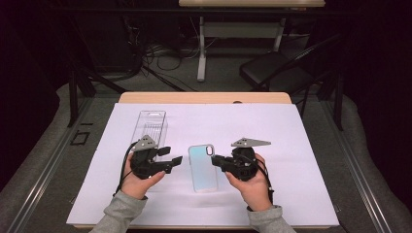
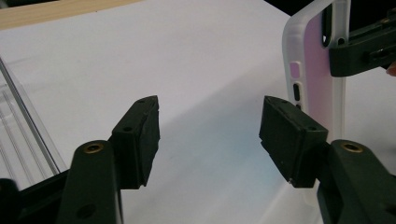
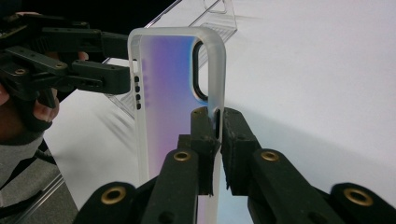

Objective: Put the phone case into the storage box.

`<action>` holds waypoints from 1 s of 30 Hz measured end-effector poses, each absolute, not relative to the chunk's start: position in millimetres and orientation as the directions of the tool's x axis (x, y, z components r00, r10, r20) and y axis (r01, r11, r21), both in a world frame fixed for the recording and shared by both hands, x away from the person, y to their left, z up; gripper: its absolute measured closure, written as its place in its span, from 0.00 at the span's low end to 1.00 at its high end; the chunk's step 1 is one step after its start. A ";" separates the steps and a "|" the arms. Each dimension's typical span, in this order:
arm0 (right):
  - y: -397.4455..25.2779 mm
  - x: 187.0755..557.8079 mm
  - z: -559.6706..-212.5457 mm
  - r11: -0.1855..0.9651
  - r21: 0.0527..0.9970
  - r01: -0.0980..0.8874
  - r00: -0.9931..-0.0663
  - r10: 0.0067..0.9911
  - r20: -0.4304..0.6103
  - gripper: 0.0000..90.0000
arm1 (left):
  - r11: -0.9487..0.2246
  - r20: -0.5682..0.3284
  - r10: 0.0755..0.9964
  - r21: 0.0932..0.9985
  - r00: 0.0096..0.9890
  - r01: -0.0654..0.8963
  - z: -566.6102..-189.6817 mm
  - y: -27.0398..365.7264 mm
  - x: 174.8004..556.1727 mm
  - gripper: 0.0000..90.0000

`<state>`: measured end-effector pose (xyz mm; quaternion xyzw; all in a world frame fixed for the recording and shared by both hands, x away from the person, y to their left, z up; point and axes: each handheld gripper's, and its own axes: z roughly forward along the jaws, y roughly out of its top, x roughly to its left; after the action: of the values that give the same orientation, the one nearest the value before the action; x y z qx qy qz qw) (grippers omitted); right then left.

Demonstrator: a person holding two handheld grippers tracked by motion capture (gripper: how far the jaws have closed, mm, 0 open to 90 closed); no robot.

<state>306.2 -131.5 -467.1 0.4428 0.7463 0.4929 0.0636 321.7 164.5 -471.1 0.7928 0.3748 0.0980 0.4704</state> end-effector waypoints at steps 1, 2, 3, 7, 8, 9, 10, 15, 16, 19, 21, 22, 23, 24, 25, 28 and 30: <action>-131.2 305.9 -467.0 0.123 0.793 0.597 -0.601 0.723 0.340 0.94 | -0.276 -0.193 0.691 0.820 0.696 0.501 -469.8 164.4 321.3 0.40; -130.7 305.5 -466.8 0.126 0.794 0.595 -0.603 0.723 0.337 0.94 | -0.276 -0.193 0.691 0.820 0.696 0.501 -469.8 164.4 321.3 0.38; -130.1 305.0 -466.4 0.128 0.796 0.592 -0.604 0.725 0.333 0.94 | -0.279 -0.189 0.692 0.820 0.697 0.500 -468.2 164.4 320.8 0.37; -128.8 304.0 -466.0 0.130 0.801 0.584 -0.605 0.728 0.323 0.94 | -0.281 -0.184 0.689 0.824 0.701 0.492 -465.3 165.1 319.7 0.34; -127.2 302.7 -465.8 0.137 0.805 0.577 -0.603 0.737 0.307 0.94 | -0.285 -0.176 0.690 0.825 0.702 0.487 -462.9 165.2 318.5 0.34; -126.6 302.4 -466.0 0.139 0.808 0.573 -0.603 0.739 0.300 0.94 | -0.285 -0.176 0.690 0.825 0.702 0.487 -462.9 165.2 318.5 0.33; -126.6 302.4 -466.0 0.139 0.808 0.573 -0.603 0.739 0.300 0.94 | -0.284 -0.172 0.692 0.828 0.701 0.484 -461.9 165.0 317.9 0.33; -120.9 299.4 -466.1 0.151 0.822 0.549 -0.601 0.755 0.262 0.94 | -0.305 -0.126 0.699 0.838 0.704 0.453 -456.6 164.6 314.8 0.34; -118.3 299.0 -466.8 0.154 0.832 0.532 -0.604 0.758 0.246 0.94 | -0.303 -0.125 0.698 0.840 0.705 0.449 -455.4 164.9 314.2 0.34; -113.9 297.6 -467.3 0.158 0.836 0.525 -0.599 0.766 0.231 0.94 | -0.293 -0.128 0.696 0.848 0.707 0.442 -452.6 167.2 313.6 0.34; -112.5 297.5 -467.6 0.158 0.836 0.525 -0.595 0.771 0.228 0.94 | -0.288 -0.131 0.697 0.849 0.705 0.442 -452.2 167.7 313.4 0.34; -111.5 297.5 -467.9 0.155 0.836 0.526 -0.593 0.772 0.230 0.94 | -0.288 -0.126 0.698 0.852 0.705 0.437 -451.5 168.6 313.4 0.34; -110.2 297.8 -468.2 0.155 0.836 0.526 -0.593 0.772 0.230 0.94 | -0.287 -0.127 0.698 0.852 0.705 0.438 -451.0 169.4 313.5 0.34; -107.6 297.7 -468.4 0.154 0.836 0.527 -0.590 0.774 0.229 0.94 | -0.281 -0.128 0.700 0.855 0.702 0.437 -450.7 169.8 313.4 0.34; -106.4 297.5 -468.4 0.151 0.836 0.528 -0.587 0.776 0.231 0.94 | -0.278 -0.131 0.700 0.856 0.702 0.436 -450.4 170.1 313.5 0.34; -103.1 297.6 -468.4 0.153 0.838 0.524 -0.586 0.778 0.225 0.94 | -0.280 -0.127 0.701 0.856 0.701 0.435 -448.9 171.9 313.5 0.34; -99.7 297.7 -468.5 0.149 0.839 0.523 -0.582 0.781 0.224 0.94 | -0.274 -0.130 0.704 0.857 0.698 0.436 -448.4 172.5 313.5 0.34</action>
<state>297.7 -99.7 -468.5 0.4370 0.7461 0.4844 0.1335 313.5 172.5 -448.4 0.7860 0.3627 0.1391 0.4809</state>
